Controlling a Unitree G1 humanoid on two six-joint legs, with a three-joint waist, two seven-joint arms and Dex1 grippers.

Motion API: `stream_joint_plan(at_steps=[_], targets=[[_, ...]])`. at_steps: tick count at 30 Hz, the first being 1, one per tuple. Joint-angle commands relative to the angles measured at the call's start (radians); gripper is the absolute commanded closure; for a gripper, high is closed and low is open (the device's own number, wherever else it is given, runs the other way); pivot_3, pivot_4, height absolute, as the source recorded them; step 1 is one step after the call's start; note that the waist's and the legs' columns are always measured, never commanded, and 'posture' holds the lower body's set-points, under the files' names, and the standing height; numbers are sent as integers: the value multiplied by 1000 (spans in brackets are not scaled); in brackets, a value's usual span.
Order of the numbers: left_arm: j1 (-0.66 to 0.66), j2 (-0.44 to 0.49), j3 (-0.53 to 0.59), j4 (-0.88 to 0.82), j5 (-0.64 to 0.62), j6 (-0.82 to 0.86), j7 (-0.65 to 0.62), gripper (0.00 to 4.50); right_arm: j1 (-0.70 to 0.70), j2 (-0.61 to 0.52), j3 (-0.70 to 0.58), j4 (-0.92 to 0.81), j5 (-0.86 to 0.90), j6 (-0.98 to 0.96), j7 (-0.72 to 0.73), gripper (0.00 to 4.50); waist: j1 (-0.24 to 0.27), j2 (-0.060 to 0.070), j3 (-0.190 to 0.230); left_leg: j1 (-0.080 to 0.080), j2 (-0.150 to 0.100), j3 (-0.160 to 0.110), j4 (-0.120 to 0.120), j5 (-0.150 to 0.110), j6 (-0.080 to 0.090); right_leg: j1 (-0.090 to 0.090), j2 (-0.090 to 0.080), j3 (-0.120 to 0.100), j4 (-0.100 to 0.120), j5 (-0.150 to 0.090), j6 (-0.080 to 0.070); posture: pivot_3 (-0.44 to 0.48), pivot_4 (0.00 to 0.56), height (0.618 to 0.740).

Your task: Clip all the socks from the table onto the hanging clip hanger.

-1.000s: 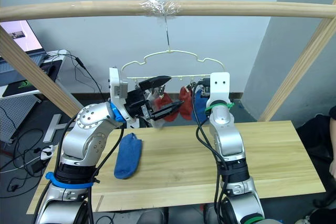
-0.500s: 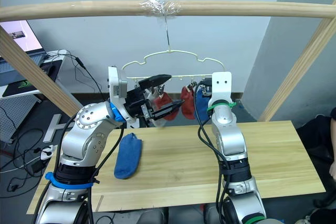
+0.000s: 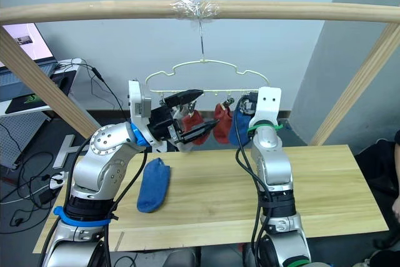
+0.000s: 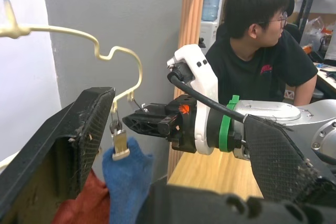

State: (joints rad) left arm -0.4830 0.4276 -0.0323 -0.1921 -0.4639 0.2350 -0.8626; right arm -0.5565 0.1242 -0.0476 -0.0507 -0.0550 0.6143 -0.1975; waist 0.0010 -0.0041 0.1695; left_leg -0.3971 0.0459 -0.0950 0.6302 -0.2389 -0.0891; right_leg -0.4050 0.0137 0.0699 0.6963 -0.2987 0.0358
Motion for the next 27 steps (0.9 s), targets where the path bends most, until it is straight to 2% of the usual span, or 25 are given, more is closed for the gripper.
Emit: stream_joint_plan(at_steps=[1, 18, 27], targets=[[2, -2, 10, -44, -11, -5, 5, 0, -1, 3, 10, -21, 16, -4, 15, 3006, 0, 0, 0, 0, 0, 0, 0, 0, 0, 0, 0, 0, 0, 0, 0, 170, 146, 740], [10, 1, 12, -48, -11, -11, -2, 0, -22, -11, 67, -40, 12, -41, 79, 3006, 0, 0, 0, 0, 0, 0, 0, 0, 0, 0, 0, 0, 0, 0, 0, 172, 133, 740], [13, 6, 14, -51, -13, -7, -3, 0, -5, 3, 50, -90, 22, 19, 70, 3006, 1, 0, 0, 0, 0, 0, 0, 0, 0, 0, 0, 0, 0, 0, 0, 173, 141, 740]])
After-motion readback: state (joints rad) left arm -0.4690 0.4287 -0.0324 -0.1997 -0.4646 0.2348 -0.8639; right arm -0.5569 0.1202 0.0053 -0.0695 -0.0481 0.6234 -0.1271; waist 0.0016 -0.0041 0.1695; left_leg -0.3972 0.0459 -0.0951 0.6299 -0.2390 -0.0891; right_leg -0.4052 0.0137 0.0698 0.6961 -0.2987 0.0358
